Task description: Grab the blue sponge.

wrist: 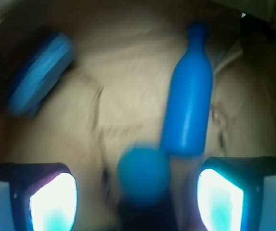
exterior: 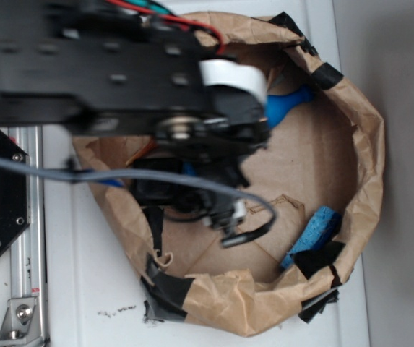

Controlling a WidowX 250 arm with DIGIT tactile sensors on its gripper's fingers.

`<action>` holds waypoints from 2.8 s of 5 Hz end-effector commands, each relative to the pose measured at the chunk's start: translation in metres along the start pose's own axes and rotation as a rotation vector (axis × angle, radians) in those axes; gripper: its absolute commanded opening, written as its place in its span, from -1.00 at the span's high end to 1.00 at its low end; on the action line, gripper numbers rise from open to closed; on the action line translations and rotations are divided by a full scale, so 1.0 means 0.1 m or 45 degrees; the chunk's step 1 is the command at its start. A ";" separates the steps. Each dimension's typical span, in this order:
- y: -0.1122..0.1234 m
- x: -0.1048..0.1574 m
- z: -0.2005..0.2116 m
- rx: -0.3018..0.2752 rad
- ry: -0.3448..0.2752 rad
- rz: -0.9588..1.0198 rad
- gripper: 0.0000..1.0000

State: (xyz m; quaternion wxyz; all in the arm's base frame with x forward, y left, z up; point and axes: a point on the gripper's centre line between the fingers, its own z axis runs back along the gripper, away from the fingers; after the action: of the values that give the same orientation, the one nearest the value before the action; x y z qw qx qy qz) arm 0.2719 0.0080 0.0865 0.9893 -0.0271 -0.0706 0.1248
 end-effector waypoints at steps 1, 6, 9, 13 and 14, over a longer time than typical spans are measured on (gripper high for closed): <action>-0.63 0.42 -0.31 -0.089 -0.006 0.095 -1.00; -0.46 0.32 -0.02 -0.422 -0.133 0.233 -1.00; -0.60 0.39 -0.10 -0.414 -0.095 0.184 -1.00; -0.75 -0.05 -0.63 0.034 -0.029 -0.101 -1.00; -0.53 0.00 -0.59 0.047 -0.049 -0.054 -1.00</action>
State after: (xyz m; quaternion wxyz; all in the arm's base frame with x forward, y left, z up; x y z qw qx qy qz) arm 0.2911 -0.0527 0.0240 0.9922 -0.0028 -0.0734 0.1005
